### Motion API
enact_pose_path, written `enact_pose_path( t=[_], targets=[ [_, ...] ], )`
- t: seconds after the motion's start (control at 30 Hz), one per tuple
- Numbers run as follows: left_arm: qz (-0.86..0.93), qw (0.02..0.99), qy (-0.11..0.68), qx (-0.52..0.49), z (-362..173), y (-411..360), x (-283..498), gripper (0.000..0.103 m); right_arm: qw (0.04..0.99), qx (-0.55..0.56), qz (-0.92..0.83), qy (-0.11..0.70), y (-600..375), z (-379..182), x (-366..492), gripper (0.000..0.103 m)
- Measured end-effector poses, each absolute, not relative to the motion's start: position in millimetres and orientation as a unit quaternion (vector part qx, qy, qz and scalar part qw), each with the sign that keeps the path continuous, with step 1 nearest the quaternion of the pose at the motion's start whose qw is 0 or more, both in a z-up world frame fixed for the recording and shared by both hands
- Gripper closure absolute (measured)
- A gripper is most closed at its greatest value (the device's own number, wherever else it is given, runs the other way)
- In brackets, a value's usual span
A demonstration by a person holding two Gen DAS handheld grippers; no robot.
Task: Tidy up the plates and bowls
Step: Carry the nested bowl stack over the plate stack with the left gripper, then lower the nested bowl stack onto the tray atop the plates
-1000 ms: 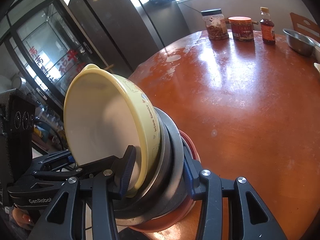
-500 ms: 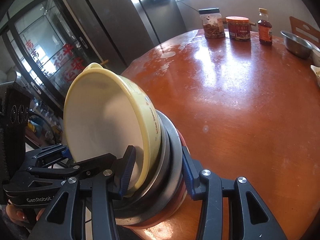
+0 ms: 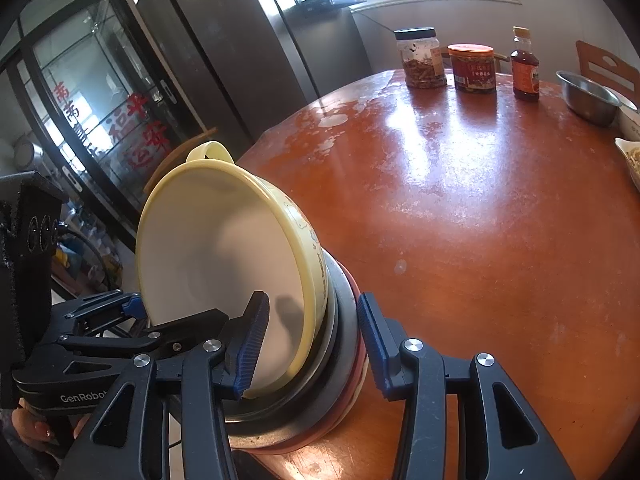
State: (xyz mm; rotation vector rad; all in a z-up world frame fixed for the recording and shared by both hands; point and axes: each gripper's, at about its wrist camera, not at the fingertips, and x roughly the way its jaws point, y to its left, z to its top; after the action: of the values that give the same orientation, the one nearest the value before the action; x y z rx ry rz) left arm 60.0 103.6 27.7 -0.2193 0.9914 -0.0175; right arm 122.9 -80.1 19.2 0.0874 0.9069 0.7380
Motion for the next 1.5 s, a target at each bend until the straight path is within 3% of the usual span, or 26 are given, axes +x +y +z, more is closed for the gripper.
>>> enact_pose_path(
  t=[0.13, 0.67, 1.5],
  targets=[
    [-0.009, 0.874, 0.475, -0.105, 28, 104, 60, 0.043, 0.836, 0.039, 0.348, 0.422, -80, 21, 121, 0.055],
    [-0.01, 0.873, 0.474, -0.111, 30, 107, 55, 0.042, 0.848, 0.037, 0.337, 0.408, -85, 28, 116, 0.035],
    [0.013, 0.89, 0.445, -0.1, 52, 102, 38, 0.04, 0.861, 0.03, 0.337, 0.38, -96, 48, 93, 0.029]
  ],
)
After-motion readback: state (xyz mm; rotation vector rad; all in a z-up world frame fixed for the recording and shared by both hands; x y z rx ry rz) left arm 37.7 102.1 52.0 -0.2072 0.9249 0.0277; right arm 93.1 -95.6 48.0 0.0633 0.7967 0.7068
